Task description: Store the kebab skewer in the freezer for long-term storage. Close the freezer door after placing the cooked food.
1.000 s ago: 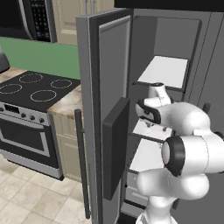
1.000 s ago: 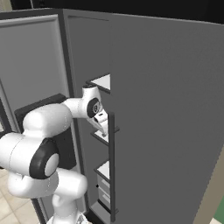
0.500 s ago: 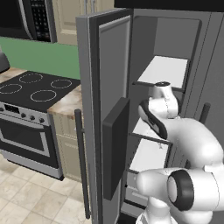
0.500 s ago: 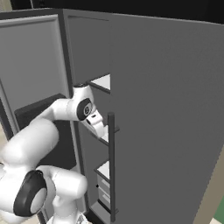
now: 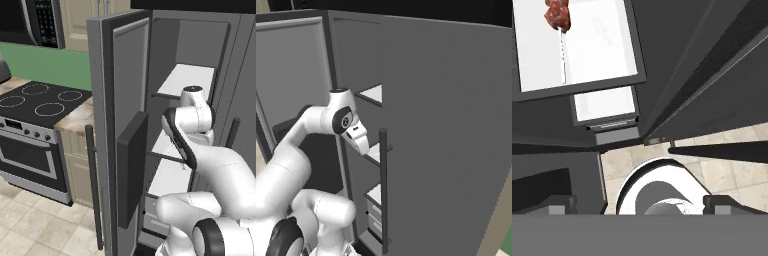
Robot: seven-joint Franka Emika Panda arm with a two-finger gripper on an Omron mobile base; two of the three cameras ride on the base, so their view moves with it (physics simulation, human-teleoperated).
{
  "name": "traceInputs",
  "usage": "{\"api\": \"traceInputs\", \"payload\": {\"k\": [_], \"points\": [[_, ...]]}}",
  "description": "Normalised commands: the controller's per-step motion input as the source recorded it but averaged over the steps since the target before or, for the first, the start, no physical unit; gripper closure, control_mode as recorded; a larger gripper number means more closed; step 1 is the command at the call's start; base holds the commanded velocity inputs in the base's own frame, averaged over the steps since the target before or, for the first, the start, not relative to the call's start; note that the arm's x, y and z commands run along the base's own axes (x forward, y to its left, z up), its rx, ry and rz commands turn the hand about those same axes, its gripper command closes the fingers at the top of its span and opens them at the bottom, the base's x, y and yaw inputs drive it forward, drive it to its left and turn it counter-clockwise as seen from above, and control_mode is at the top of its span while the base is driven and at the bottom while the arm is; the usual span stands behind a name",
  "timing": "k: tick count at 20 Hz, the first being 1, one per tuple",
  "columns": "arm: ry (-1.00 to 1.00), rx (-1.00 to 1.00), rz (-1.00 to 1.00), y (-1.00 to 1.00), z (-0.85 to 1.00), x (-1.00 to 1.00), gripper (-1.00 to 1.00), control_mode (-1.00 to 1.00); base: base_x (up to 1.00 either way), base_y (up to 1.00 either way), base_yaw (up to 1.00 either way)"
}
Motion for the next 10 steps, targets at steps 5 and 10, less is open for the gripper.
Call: {"api": "traceInputs", "payload": {"k": [5,10], "points": [[0.0,0.19,0.03,0.0,0.31,-0.47,-1.0,-1.0,0.0,0.0,0.0],[-0.03,0.07,0.07,0.02,0.16,-0.67,-1.0,-1.0,0.0,0.0,0.0]]}}
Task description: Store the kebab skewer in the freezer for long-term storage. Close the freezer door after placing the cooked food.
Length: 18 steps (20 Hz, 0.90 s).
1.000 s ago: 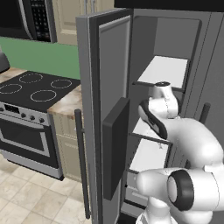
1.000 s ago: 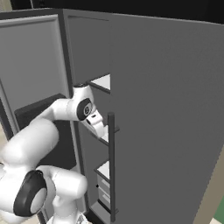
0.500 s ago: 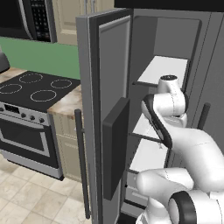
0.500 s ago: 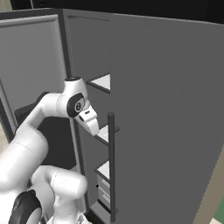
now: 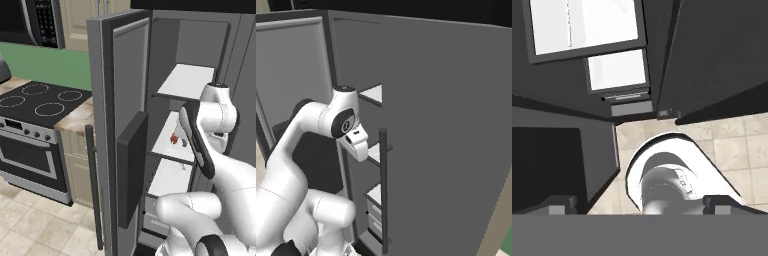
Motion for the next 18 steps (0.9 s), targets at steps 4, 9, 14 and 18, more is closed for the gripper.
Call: {"api": "traceInputs", "payload": {"k": [4,9,14,18], "points": [[-0.08,-0.09,0.0,0.04,0.0,-0.52,-1.0,-1.0,0.0,0.0,0.0],[-0.1,0.03,0.05,-0.07,0.11,-0.06,-1.0,-1.0,0.0,0.0,0.0],[-0.03,0.02,0.02,0.06,0.29,-0.15,-1.0,-1.0,0.0,0.0,0.0],[0.01,-0.07,0.01,0.11,0.56,-0.46,-1.0,-1.0,0.0,0.0,0.0]]}}
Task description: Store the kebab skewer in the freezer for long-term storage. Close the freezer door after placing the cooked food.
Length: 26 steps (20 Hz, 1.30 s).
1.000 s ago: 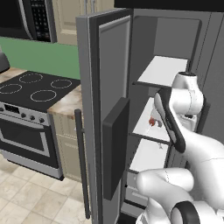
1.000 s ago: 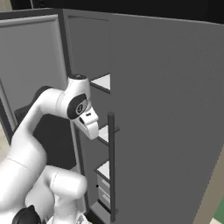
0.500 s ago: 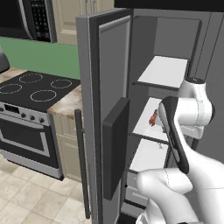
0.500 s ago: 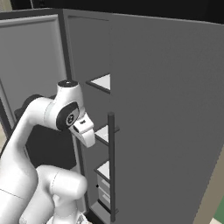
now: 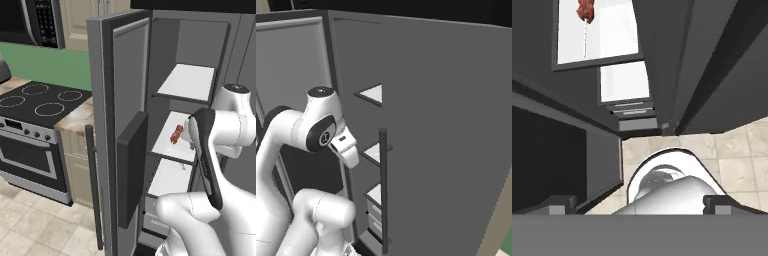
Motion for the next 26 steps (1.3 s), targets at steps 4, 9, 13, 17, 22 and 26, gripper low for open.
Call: {"api": "traceInputs", "payload": {"k": [4,9,13,17,22,26], "points": [[0.07,-0.1,0.14,0.11,0.4,-0.38,-1.0,-1.0,0.0,0.0,0.0],[-0.01,-0.05,0.26,0.2,0.02,-0.54,-1.0,-1.0,0.0,0.0,0.0],[-0.09,0.0,0.25,0.24,0.0,-0.6,-1.0,-1.0,0.0,0.0,0.0],[0.0,-0.04,0.18,0.11,0.0,-0.24,-1.0,-1.0,0.0,0.0,0.0],[0.02,-0.1,0.12,0.0,0.0,0.0,-1.0,-1.0,0.0,0.0,0.0],[0.0,-0.1,0.03,0.01,0.0,0.0,-1.0,-1.0,0.0,0.0,0.0]]}}
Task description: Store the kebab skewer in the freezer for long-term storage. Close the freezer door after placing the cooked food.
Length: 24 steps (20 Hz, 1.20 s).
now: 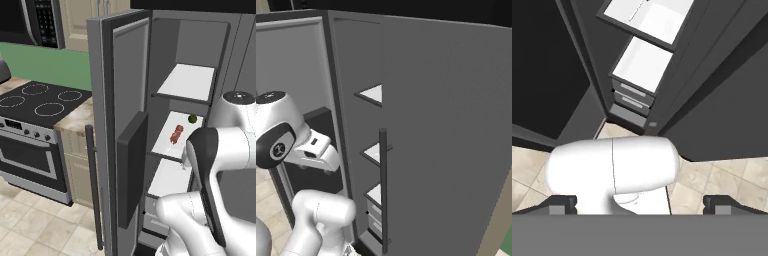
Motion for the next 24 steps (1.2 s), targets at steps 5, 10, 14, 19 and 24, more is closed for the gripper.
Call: {"api": "traceInputs", "payload": {"k": [5,10,14,19,24], "points": [[0.0,0.0,0.0,0.0,0.0,-0.01,-1.0,-1.0,0.0,0.0,0.0],[0.0,0.0,0.0,0.0,0.0,0.0,-1.0,-1.0,0.0,0.0,0.0],[0.0,0.0,0.0,0.0,0.0,-0.02,-1.0,-1.0,0.0,0.0,0.0],[0.0,0.0,0.0,0.0,0.0,-0.03,-1.0,1.0,-0.3,0.02,-0.02],[0.0,0.0,0.0,0.0,0.0,0.0,-1.0,1.0,-0.5,0.28,-0.14]]}}
